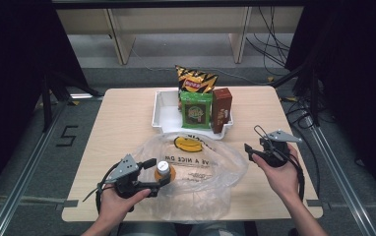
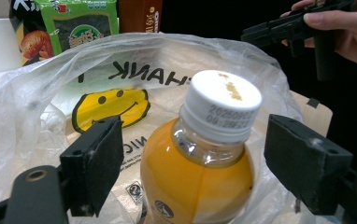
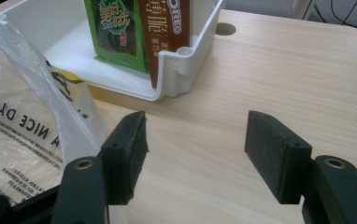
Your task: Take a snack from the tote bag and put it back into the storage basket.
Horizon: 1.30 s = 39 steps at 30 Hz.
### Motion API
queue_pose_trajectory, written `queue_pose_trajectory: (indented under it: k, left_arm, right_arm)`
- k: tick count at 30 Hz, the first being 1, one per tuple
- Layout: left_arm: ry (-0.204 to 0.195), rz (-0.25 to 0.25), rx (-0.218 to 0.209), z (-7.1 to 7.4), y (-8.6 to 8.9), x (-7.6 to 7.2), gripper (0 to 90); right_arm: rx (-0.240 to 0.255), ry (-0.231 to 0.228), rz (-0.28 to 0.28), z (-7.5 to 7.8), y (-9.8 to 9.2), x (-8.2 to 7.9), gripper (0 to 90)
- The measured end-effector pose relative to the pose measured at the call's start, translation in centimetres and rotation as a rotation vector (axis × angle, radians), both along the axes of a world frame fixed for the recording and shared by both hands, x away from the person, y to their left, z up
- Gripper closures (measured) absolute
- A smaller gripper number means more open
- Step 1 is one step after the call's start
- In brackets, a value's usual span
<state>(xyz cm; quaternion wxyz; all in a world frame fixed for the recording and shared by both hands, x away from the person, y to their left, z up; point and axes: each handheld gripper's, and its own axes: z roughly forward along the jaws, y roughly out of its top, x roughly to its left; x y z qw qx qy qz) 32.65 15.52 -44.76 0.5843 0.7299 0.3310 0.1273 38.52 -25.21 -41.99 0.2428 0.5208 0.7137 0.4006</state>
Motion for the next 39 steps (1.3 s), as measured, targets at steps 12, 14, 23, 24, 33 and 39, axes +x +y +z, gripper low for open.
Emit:
queue_pose_trajectory:
  k: [12, 14, 23, 24, 33, 39]
  left_arm:
    - [0.000, -0.007, 0.020, -0.6, -0.6, 0.4, 22.0]
    - [0.011, -0.002, 0.017, -0.8, -0.7, 0.3, 22.3]
    - [0.021, -0.016, 0.036, -1.8, -1.1, 0.2, 22.7]
    - [0.022, -0.009, 0.051, -1.8, -1.1, 0.2, 22.7]
    - [0.038, -0.014, 0.062, -2.5, -1.2, 0.2, 23.4]
    - [0.043, -0.020, 0.083, -2.9, -1.3, 0.3, 24.0]
  right_arm:
    - [-0.011, -0.002, 0.028, -0.2, -0.1, 0.2, 39.2]
    - [-0.021, -0.007, 0.033, -0.2, -0.3, 0.3, 39.2]
    - [-0.027, 0.003, 0.034, -0.3, -0.4, 0.2, 38.6]
    - [-0.024, 0.002, 0.026, -0.3, -0.4, 0.2, 38.6]
    - [-0.025, 0.008, 0.025, -0.4, -0.4, 0.2, 38.3]
    - [-0.024, 0.012, 0.030, -0.6, -0.4, 0.2, 38.2]
